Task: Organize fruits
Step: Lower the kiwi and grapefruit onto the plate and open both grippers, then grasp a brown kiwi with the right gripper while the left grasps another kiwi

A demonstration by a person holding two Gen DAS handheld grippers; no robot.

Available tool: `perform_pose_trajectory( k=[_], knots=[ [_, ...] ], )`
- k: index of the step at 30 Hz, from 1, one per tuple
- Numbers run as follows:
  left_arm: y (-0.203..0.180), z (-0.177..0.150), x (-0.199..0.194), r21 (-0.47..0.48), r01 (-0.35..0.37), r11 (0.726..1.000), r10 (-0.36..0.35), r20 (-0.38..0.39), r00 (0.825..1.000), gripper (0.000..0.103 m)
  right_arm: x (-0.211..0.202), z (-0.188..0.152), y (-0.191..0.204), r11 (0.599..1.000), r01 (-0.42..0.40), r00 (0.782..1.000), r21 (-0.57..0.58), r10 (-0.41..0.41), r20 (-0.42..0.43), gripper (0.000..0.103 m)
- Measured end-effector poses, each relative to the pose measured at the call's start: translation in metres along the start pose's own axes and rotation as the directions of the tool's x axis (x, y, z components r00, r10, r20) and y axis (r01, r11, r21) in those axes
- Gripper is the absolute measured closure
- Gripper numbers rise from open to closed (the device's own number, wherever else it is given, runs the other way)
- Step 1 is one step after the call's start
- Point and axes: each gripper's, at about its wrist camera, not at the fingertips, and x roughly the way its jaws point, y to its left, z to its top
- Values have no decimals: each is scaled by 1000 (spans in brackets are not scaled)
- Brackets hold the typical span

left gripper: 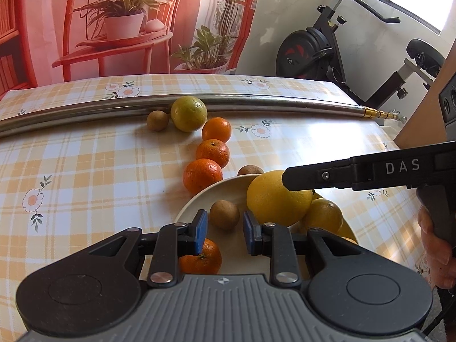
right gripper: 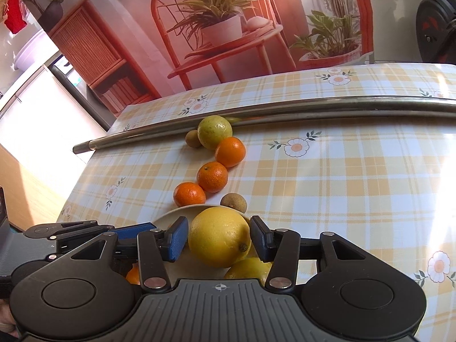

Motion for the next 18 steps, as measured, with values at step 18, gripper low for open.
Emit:
perform_pose_trajectory(
  k=[18],
  knots=[
    [63, 32, -15, -181, 46, 982, -40, 41, 998, 74, 27, 38, -8, 992, 98, 994, 77, -93, -56, 62]
  ],
)
